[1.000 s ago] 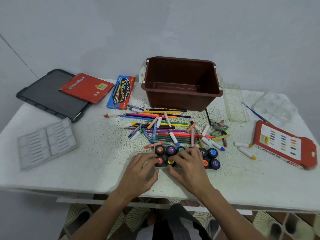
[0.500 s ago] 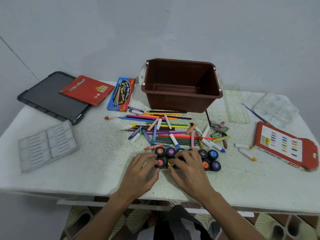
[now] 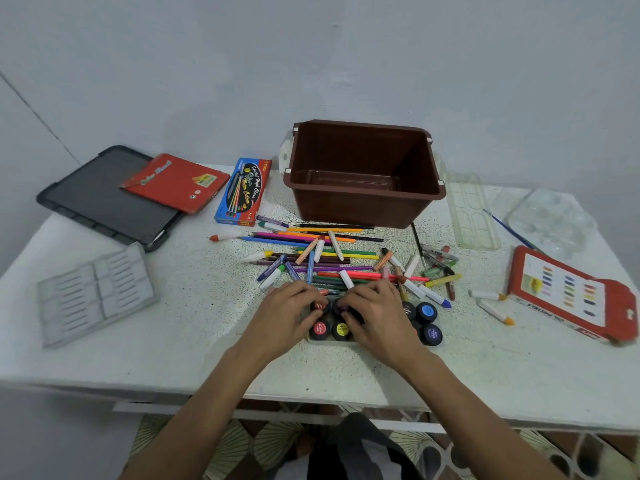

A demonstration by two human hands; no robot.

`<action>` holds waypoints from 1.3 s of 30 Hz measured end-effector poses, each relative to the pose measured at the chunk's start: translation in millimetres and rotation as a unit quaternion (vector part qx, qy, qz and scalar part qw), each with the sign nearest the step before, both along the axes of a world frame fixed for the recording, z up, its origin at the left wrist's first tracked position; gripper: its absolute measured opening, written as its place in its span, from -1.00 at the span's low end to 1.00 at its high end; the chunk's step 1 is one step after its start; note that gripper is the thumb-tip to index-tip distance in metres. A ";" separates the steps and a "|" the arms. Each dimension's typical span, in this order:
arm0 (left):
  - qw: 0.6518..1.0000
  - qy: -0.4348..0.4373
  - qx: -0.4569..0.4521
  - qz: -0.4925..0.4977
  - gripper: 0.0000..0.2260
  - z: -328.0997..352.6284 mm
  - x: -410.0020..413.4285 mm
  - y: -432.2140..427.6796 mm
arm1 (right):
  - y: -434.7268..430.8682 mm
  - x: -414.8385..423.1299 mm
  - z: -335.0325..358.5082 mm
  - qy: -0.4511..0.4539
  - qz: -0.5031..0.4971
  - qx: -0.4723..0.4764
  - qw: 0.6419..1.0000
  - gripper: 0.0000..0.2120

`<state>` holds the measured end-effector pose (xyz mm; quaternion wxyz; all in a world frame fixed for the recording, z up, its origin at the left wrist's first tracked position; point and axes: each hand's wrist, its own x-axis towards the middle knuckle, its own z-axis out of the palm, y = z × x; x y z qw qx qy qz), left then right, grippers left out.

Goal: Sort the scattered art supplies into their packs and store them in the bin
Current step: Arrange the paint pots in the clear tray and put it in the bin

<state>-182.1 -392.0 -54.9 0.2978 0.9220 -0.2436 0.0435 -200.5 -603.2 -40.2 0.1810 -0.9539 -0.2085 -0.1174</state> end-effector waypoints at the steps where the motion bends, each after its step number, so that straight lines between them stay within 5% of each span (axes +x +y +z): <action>1: 1.000 0.010 -0.004 0.003 -0.83 1.4 0.0 -1.2 | -0.1 0.0 0.2 0.000 0.003 0.004 1.000 -0.88; 15: 0.990 0.121 -0.058 0.051 -0.83 1.4 -4.6 -9.7 | 1.1 -1.8 -6.2 0.049 -0.005 0.021 0.999 -0.78; 24: 0.999 0.015 -0.015 0.031 -0.73 -7.6 -16.6 -13.3 | -29.6 -2.8 -0.4 0.056 -0.046 0.005 0.997 -0.69; 39: 0.998 -0.042 0.030 -0.032 -0.64 -23.4 -24.1 -26.2 | -32.1 -1.5 -5.2 0.073 -0.036 0.061 0.995 -0.89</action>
